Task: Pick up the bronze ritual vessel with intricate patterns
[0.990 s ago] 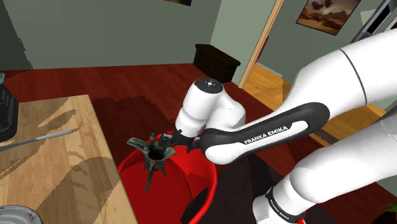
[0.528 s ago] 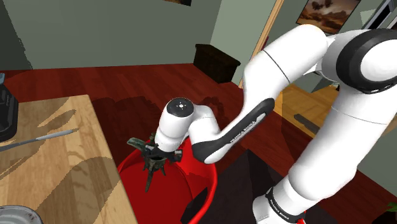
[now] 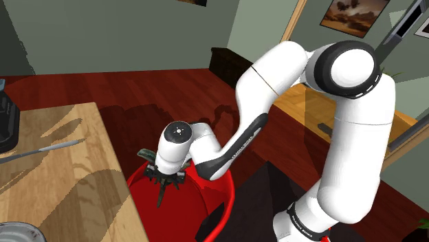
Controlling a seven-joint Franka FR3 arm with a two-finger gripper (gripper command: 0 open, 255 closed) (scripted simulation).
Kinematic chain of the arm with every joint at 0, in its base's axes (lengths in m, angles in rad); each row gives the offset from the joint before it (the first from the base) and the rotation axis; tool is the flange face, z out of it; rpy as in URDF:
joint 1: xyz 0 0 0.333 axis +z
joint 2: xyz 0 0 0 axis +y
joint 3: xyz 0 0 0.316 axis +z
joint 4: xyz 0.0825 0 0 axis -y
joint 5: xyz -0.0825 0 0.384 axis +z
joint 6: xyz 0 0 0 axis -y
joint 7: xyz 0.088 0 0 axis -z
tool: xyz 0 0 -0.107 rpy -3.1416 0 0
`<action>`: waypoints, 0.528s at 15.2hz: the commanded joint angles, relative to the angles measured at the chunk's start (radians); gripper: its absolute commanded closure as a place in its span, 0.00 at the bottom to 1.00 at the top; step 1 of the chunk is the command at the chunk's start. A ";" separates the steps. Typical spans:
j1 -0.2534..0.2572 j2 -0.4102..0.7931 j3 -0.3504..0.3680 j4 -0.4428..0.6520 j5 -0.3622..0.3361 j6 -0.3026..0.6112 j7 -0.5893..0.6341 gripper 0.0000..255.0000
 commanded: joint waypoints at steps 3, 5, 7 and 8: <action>0.046 0.064 -0.057 0.030 -0.081 0.020 0.064 0.00; 0.046 0.064 -0.058 0.030 -0.081 0.020 0.064 0.00; 0.046 0.063 -0.057 0.028 -0.081 0.020 0.065 1.00; 0.046 0.063 -0.057 0.028 -0.081 0.020 0.065 1.00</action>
